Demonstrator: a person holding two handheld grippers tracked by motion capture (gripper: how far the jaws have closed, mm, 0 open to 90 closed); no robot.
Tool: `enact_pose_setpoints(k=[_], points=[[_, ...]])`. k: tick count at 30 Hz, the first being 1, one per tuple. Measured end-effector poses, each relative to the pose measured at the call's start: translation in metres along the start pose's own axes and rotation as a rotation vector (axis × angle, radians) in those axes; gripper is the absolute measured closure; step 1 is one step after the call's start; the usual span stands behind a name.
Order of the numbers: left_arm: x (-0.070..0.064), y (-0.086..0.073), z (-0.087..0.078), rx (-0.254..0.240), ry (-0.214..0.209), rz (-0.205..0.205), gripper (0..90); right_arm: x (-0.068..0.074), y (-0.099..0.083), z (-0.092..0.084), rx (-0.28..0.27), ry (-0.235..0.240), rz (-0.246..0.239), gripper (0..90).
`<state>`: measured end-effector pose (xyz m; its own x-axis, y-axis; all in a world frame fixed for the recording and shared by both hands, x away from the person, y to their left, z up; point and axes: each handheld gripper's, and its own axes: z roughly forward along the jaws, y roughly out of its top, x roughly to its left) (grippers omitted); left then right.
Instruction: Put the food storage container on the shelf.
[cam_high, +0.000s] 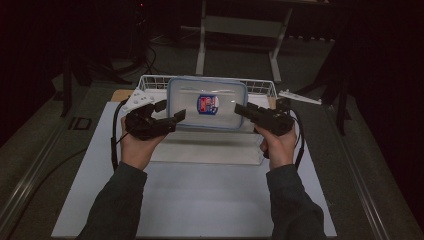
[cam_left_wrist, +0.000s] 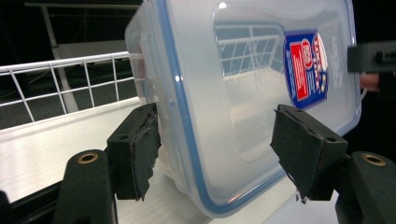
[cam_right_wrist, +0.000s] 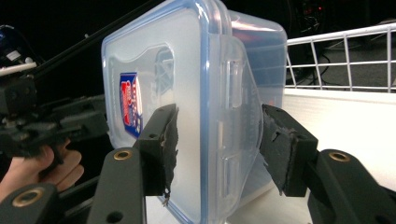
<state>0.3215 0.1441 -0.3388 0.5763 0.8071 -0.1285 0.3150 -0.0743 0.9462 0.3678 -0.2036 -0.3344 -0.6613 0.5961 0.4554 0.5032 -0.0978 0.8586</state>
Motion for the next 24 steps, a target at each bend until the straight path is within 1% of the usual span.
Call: enact_pose_setpoints(k=[3, 5, 7, 9, 11, 14, 15, 16, 17, 18, 19, 20, 21, 24], points=[[0.001, 0.0, 0.001, -0.005, -0.009, -0.018, 32.5, 0.001, 0.003, 0.001, 0.003, -0.022, -0.003, 47.3], [0.001, 0.0, 0.001, -0.011, -0.005, -0.024, 32.5, 0.001, 0.004, 0.002, 0.003, -0.031, 0.007, 47.2], [0.001, 0.0, 0.001, -0.016, -0.008, -0.029, 32.5, 0.002, 0.005, 0.002, -0.003, -0.049, 0.001, 46.1], [0.001, 0.0, 0.001, -0.017, -0.008, -0.027, 32.6, 0.003, 0.006, 0.003, -0.007, -0.07, -0.011, 42.0], [0.001, 0.0, 0.001, -0.016, -0.008, -0.025, 32.6, 0.004, 0.007, 0.005, -0.002, -0.093, -0.021, 40.1], [0.0, 0.0, 0.0, -0.014, 0.002, -0.017, 32.6, 0.006, 0.008, 0.006, -0.007, -0.114, -0.041, 36.6], [0.001, 0.0, -0.002, -0.028, -0.005, -0.021, 32.7, 0.007, 0.008, 0.006, -0.01, -0.128, -0.05, 36.8], [0.002, 0.001, -0.004, -0.05, -0.017, -0.037, 33.9, 0.008, 0.008, 0.006, -0.013, -0.124, -0.055, 37.7], [0.002, 0.001, -0.004, -0.05, -0.017, -0.037, 34.1, 0.008, 0.008, 0.006, -0.013, -0.124, -0.055, 37.7], [0.003, 0.003, -0.006, -0.048, -0.002, -0.041, 34.1, 0.008, 0.008, 0.006, -0.009, -0.117, -0.054, 38.5], [0.003, 0.002, -0.006, -0.035, 0.01, -0.028, 34.5, 0.01, 0.007, 0.006, 0.004, -0.113, -0.065, 38.5], [0.003, 0.002, -0.006, -0.035, 0.01, -0.028, 34.8, 0.01, 0.007, 0.006, 0.004, -0.113, -0.065, 38.5], [0.002, 0.002, -0.006, -0.027, 0.022, -0.016, 34.8, 0.01, 0.007, 0.006, 0.004, -0.113, -0.07, 38.5], [-0.001, -0.002, -0.005, -0.013, 0.029, 0.011, 36.0, 0.013, 0.006, 0.005, 0.008, -0.118, -0.093, 38.4]])
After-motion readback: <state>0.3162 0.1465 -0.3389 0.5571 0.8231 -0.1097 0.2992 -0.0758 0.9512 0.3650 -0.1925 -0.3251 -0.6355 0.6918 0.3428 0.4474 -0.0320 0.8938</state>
